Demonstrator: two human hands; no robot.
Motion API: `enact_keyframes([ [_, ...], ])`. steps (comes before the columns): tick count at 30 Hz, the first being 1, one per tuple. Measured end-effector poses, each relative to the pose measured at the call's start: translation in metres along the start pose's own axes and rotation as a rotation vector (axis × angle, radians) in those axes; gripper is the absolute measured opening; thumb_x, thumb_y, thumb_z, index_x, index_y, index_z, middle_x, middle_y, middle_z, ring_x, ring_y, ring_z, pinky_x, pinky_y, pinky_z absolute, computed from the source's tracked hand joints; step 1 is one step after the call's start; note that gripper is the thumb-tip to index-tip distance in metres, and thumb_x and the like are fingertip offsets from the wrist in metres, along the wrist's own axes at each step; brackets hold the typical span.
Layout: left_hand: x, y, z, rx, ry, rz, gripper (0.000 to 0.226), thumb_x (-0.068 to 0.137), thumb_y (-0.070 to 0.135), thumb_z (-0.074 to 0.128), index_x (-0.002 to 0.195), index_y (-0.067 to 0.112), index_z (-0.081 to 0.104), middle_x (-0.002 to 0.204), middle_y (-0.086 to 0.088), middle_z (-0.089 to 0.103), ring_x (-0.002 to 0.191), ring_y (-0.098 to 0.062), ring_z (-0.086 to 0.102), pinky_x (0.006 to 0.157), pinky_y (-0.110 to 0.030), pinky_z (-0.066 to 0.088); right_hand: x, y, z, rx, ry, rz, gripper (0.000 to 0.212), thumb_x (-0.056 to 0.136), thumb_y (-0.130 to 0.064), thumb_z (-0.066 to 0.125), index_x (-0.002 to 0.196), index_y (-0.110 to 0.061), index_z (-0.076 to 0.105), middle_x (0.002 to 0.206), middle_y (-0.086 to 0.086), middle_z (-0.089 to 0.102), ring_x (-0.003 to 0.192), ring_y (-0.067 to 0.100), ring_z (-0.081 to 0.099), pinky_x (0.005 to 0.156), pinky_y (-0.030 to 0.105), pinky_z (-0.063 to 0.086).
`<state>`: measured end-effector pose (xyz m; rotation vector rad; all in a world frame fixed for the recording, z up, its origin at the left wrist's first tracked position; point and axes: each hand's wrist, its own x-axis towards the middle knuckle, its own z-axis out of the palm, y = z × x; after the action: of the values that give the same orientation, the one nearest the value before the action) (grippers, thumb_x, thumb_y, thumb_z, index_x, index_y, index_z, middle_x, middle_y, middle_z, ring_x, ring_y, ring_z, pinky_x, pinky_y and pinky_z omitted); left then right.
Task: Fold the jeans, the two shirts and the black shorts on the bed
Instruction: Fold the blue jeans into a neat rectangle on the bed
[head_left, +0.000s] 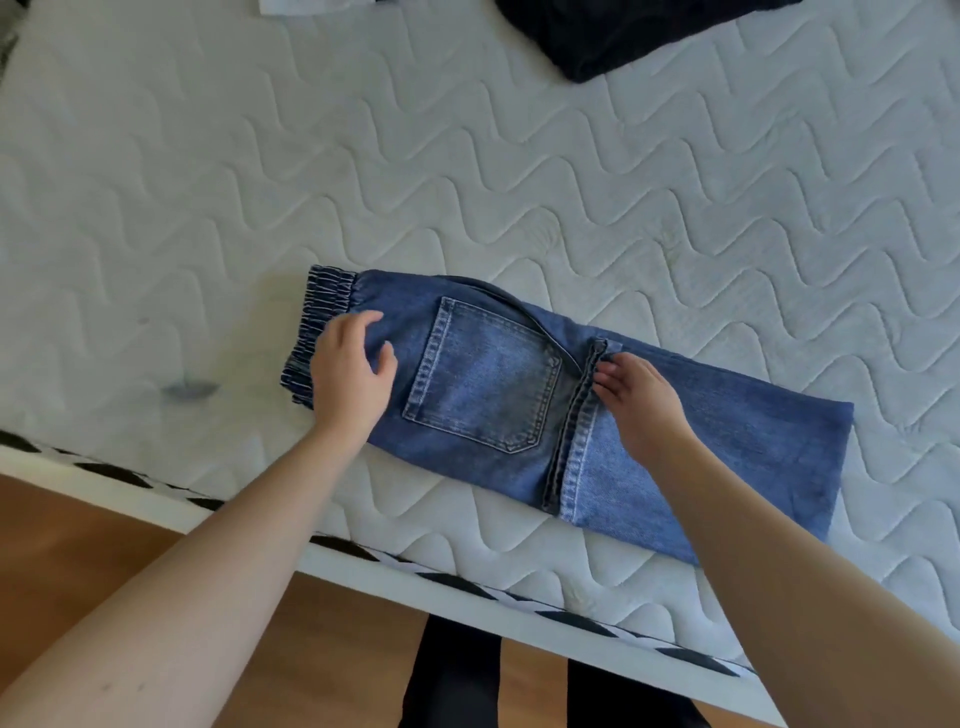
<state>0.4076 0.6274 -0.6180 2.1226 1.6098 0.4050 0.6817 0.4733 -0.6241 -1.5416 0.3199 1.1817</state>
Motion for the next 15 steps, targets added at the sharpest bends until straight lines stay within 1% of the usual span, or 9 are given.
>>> enact_keyframes([
  [2, 0.01, -0.019, -0.008, 0.093, 0.028, -0.052, 0.043, 0.086, 0.019, 0.066, 0.127, 0.009, 0.056, 0.123, -0.015, 0.057, 0.113, -0.035, 0.054, 0.092, -0.048, 0.045, 0.0, 0.004, 0.007, -0.018, 0.008, -0.005, 0.012, 0.1, -0.012, 0.052, 0.098, -0.009, 0.063, 0.094, 0.009, 0.067, 0.086, 0.018, 0.065, 0.08, 0.026, 0.054],
  [4, 0.018, -0.039, -0.011, 0.119, 0.004, -0.168, 0.055, 0.086, 0.028, 0.067, 0.134, 0.01, 0.049, 0.13, -0.016, 0.053, 0.12, -0.036, 0.05, 0.096, -0.05, 0.044, 0.002, 0.007, 0.011, -0.034, 0.022, -0.007, 0.013, 0.101, -0.013, 0.051, 0.1, -0.011, 0.064, 0.099, 0.009, 0.069, 0.09, 0.018, 0.066, 0.079, 0.024, 0.053],
  [7, 0.029, -0.054, -0.018, -0.049, -0.122, -0.443, 0.081, 0.081, 0.051, 0.071, 0.144, 0.014, 0.036, 0.135, -0.01, 0.054, 0.122, -0.031, 0.053, 0.1, -0.048, 0.046, 0.005, 0.007, 0.013, -0.047, 0.02, 0.02, 0.016, 0.102, -0.019, 0.048, 0.102, -0.01, 0.062, 0.105, 0.008, 0.068, 0.098, 0.019, 0.065, 0.086, 0.026, 0.052],
  [8, 0.034, -0.059, -0.019, -0.1, -0.171, -0.486, 0.082, 0.079, 0.054, 0.073, 0.142, 0.014, 0.039, 0.132, -0.008, 0.057, 0.117, -0.028, 0.056, 0.098, -0.045, 0.047, 0.005, 0.005, 0.013, -0.055, 0.01, 0.03, 0.017, 0.103, -0.02, 0.047, 0.102, -0.01, 0.061, 0.106, 0.009, 0.067, 0.1, 0.019, 0.064, 0.089, 0.028, 0.051],
  [10, 0.043, -0.063, -0.025, -0.161, -0.302, -0.53, 0.065, 0.077, 0.051, 0.077, 0.125, 0.014, 0.055, 0.118, -0.004, 0.066, 0.1, -0.023, 0.062, 0.09, -0.039, 0.05, 0.005, 0.003, 0.013, -0.068, -0.005, 0.049, 0.017, 0.103, -0.019, 0.047, 0.102, -0.01, 0.06, 0.107, 0.009, 0.066, 0.101, 0.019, 0.064, 0.093, 0.03, 0.049],
  [12, 0.05, -0.061, -0.035, -0.313, -0.409, -0.605, 0.046, 0.074, 0.047, 0.081, 0.107, 0.019, 0.066, 0.105, -0.004, 0.072, 0.093, -0.024, 0.067, 0.089, -0.045, 0.054, 0.006, 0.001, 0.012, -0.075, -0.018, 0.061, 0.018, 0.103, -0.02, 0.046, 0.105, -0.008, 0.06, 0.108, 0.01, 0.066, 0.102, 0.019, 0.063, 0.093, 0.03, 0.049],
  [13, 0.052, -0.057, -0.041, -0.398, -0.457, -0.645, 0.037, 0.074, 0.041, 0.083, 0.102, 0.021, 0.069, 0.103, -0.006, 0.073, 0.092, -0.027, 0.069, 0.089, -0.049, 0.055, 0.006, 0.001, 0.011, -0.08, -0.026, 0.067, 0.02, 0.103, -0.021, 0.046, 0.108, -0.007, 0.059, 0.109, 0.01, 0.065, 0.102, 0.02, 0.063, 0.093, 0.03, 0.048],
  [14, 0.053, -0.049, -0.048, -0.457, -0.494, -0.651, 0.029, 0.077, 0.034, 0.083, 0.099, 0.022, 0.069, 0.103, -0.008, 0.073, 0.092, -0.028, 0.07, 0.087, -0.05, 0.056, 0.005, 0.0, 0.011, -0.084, -0.035, 0.073, 0.023, 0.104, -0.022, 0.044, 0.112, -0.006, 0.058, 0.109, 0.009, 0.065, 0.102, 0.02, 0.062, 0.094, 0.03, 0.047],
  [15, 0.054, -0.039, -0.055, -0.478, -0.525, -0.627, 0.025, 0.079, 0.028, 0.081, 0.1, 0.023, 0.068, 0.104, -0.009, 0.073, 0.093, -0.029, 0.069, 0.083, -0.045, 0.057, 0.004, 0.0, 0.011, -0.088, -0.045, 0.077, 0.025, 0.105, -0.024, 0.043, 0.115, -0.006, 0.057, 0.11, 0.009, 0.064, 0.102, 0.019, 0.062, 0.095, 0.031, 0.046],
])
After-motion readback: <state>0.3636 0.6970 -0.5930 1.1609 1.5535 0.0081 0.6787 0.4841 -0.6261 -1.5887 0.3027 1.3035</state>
